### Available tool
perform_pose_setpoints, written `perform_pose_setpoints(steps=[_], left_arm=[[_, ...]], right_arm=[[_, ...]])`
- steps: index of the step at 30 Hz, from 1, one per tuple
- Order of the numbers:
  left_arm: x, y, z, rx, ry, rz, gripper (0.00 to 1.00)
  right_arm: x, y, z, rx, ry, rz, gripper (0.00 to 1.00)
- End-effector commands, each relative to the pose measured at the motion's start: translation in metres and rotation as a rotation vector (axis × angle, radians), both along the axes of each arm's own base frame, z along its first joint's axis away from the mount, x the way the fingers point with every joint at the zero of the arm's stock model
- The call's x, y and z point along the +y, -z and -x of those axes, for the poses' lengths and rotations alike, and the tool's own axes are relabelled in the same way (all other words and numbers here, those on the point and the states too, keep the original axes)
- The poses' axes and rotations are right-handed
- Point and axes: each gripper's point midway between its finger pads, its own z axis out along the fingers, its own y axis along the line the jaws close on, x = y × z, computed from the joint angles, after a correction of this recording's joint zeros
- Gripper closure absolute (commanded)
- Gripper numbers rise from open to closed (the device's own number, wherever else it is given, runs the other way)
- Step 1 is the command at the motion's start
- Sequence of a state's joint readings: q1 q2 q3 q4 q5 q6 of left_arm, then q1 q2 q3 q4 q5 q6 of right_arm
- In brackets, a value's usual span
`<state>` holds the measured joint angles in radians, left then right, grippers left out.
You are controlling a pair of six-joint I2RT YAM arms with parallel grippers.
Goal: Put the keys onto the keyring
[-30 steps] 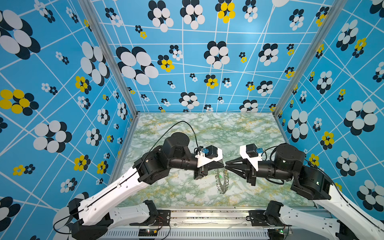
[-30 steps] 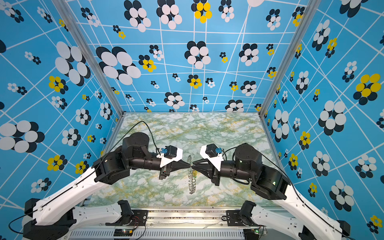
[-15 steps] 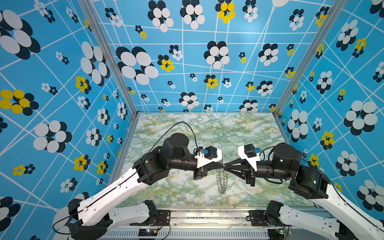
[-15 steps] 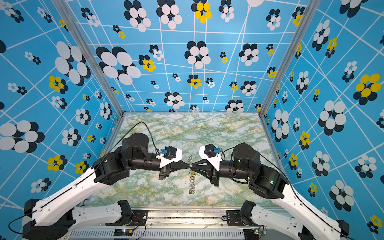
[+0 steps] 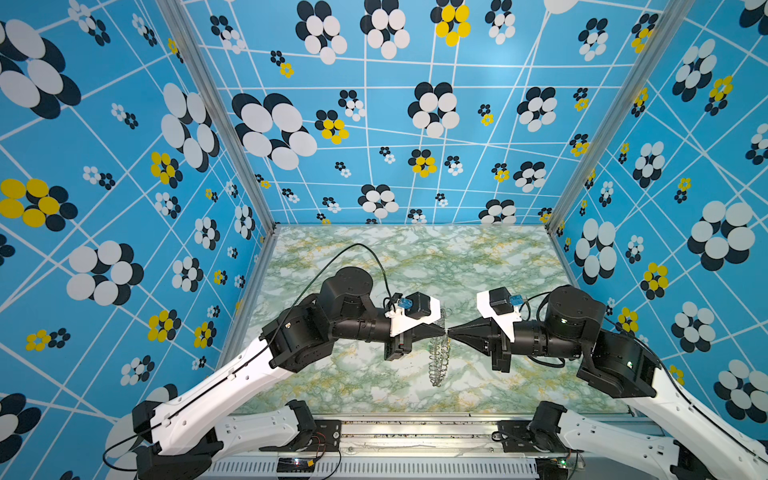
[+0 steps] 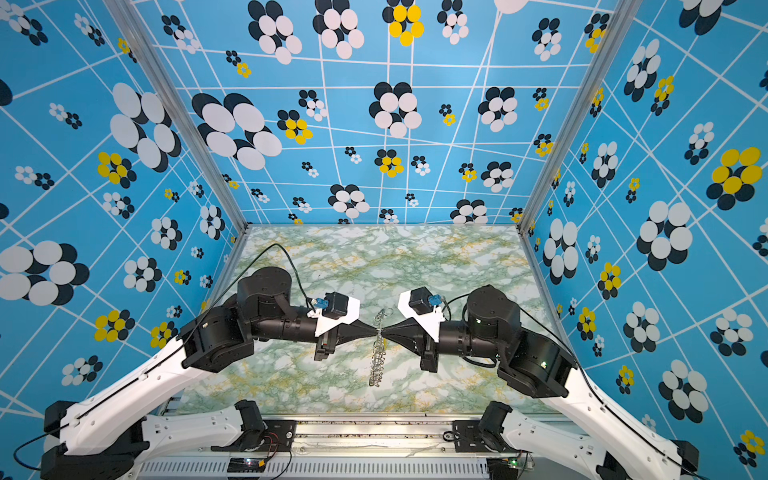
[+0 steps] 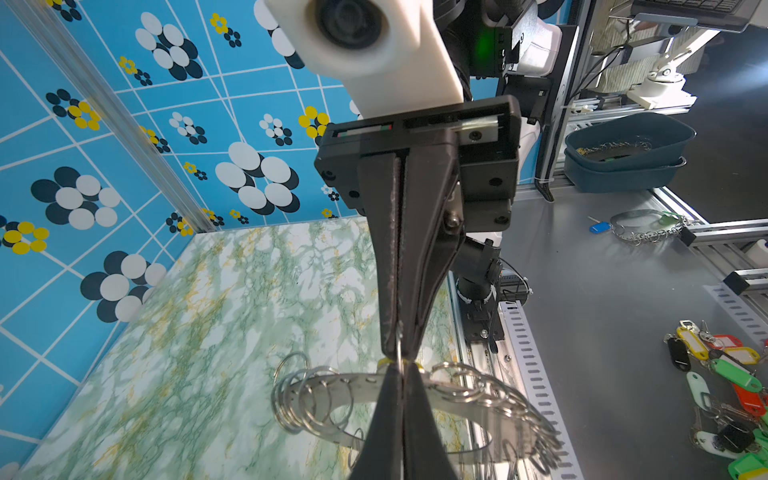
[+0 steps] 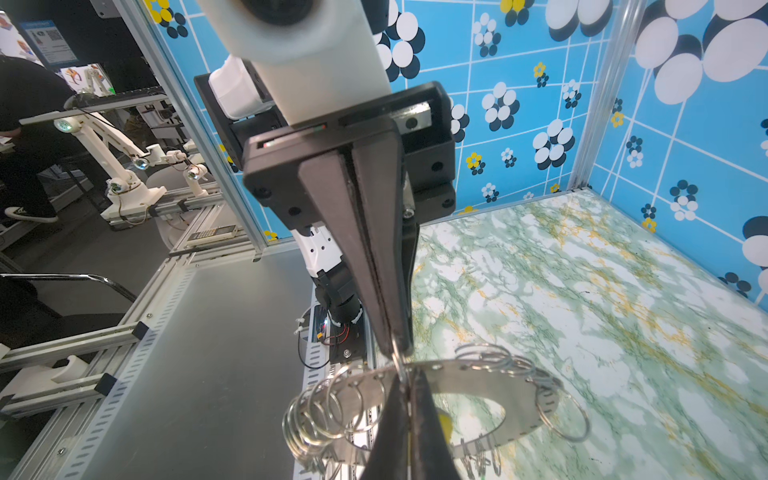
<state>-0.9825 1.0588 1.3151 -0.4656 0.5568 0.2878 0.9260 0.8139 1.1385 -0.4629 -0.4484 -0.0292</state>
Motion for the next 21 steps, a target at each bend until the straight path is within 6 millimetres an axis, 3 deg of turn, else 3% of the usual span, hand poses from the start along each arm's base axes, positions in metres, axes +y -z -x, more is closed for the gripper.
perform_pose_setpoints(steps=[1,10,18,21], left_arm=[[0.001,-0.014,0.004,-0.037,0.013,0.055,1.0],[0.0,-0.006,-0.001,-0.011,-0.019,0.034,0.99],[0.002,-0.001,-0.005,0.013,-0.054,0.006,0.71],[0.003,0.0,-0.006,0.025,-0.064,-0.009,0.66]], right_arm=[[0.0,-0.004,0.001,0.008,-0.01,-0.017,1.0],[0.002,-0.008,0.004,-0.001,-0.033,-0.012,1.0],[-0.001,-0.006,0.004,-0.012,-0.028,0.039,1.0],[-0.001,-0.005,0.003,-0.015,-0.029,0.06,1.0]])
